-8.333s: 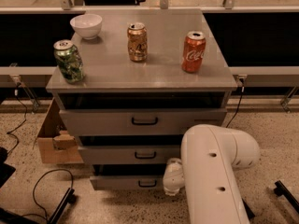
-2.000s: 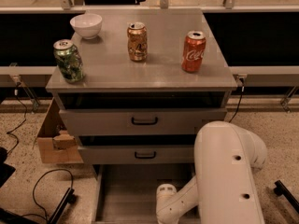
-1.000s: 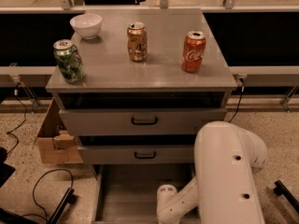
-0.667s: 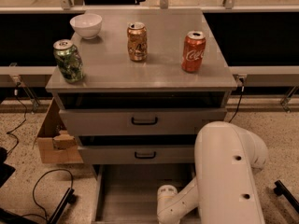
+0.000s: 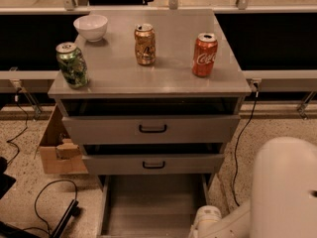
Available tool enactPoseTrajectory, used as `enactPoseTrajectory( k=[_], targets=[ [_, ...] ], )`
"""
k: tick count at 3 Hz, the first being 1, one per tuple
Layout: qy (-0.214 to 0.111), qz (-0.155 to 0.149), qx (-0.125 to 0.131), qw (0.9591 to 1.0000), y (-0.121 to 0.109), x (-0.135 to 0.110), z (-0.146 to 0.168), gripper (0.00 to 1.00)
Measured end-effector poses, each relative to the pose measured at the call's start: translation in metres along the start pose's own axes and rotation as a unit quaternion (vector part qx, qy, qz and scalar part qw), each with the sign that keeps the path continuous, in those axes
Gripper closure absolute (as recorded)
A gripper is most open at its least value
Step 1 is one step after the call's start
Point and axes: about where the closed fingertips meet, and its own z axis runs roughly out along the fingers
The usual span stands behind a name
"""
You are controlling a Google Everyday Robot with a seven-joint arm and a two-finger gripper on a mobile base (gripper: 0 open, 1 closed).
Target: Open bottom drawer
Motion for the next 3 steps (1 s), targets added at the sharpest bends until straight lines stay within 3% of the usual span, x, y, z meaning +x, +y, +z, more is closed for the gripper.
enactPoseTrajectory(
  k=[1, 2, 3],
  targets=[
    [-0.053, -0.023, 0.006, 0.9983, 0.032, 0.027, -0.047, 0.00],
    [-0.067, -0.009, 0.012, 0.9977, 0.075, 0.060, -0.101, 0.00],
    [-0.053, 0.032, 0.012, 0.9980, 0.129, 0.089, -0.146, 0.00]
  ],
)
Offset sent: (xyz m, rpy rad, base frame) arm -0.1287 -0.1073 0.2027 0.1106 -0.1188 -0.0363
